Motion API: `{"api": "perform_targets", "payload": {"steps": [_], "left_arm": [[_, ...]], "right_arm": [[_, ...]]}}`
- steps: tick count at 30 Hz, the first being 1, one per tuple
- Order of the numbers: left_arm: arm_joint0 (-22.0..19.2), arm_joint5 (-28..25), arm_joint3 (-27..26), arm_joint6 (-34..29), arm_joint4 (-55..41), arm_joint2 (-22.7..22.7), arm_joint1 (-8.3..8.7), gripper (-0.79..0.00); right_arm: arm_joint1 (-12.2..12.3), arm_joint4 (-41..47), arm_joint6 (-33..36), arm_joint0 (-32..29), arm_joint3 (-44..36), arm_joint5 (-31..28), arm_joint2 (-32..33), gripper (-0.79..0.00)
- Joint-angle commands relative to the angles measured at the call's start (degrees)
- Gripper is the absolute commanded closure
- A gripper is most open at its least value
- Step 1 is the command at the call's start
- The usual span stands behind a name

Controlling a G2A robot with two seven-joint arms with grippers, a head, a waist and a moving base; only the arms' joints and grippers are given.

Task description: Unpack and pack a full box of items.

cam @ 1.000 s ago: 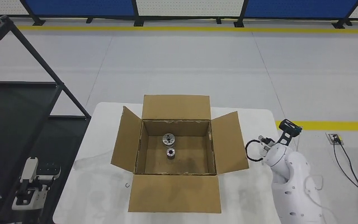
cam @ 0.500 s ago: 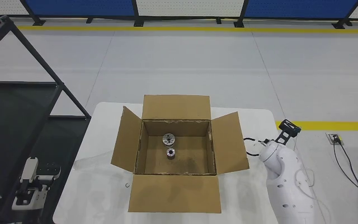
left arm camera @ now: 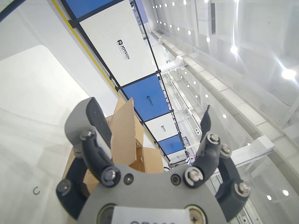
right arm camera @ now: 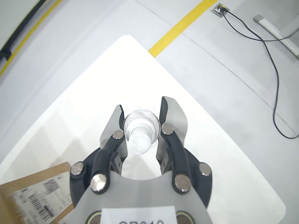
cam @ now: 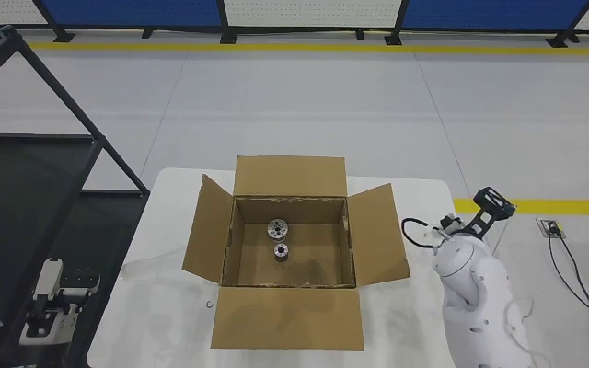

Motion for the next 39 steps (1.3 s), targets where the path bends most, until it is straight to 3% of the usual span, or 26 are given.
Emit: {"api": "perform_targets", "payload": {"steps": [1, 10, 16, 24, 29, 39], "left_arm": [[0.0, 0.0, 0.0, 0.0, 0.0, 0.0, 0.0, -0.785], [0.0, 0.0, 0.0, 0.0, 0.0, 0.0, 0.0, -0.785], [0.0, 0.0, 0.0, 0.0, 0.0, 0.0, 0.0, -0.785], [0.0, 0.0, 0.0, 0.0, 0.0, 0.0, 0.0, -0.785], [0.0, 0.0, 0.0, 0.0, 0.0, 0.0, 0.0, -0.785], [0.0, 0.0, 0.0, 0.0, 0.0, 0.0, 0.0, -0.785]], "right_arm": [[-0.2, 0.2, -0.5, -1.3, -5.1, 0.0, -1.2, 0.0], [-0.9, 3.0, -3.9, -3.6, -20.2, -4.5, -7.8, 0.0], [-0.9, 6.9, -0.1, -2.0, -22.9, -15.9, -12.5, 0.0], [-0.8, 9.1, 10.6, 3.3, -17.5, -28.5, -18.7, 0.0], [-1.1, 7.6, 14.0, 6.7, -11.1, -32.5, -23.8, 0.0], [-2.7, -0.9, 14.6, 11.3, 1.0, -31.4, -34.1, 0.0]]}}
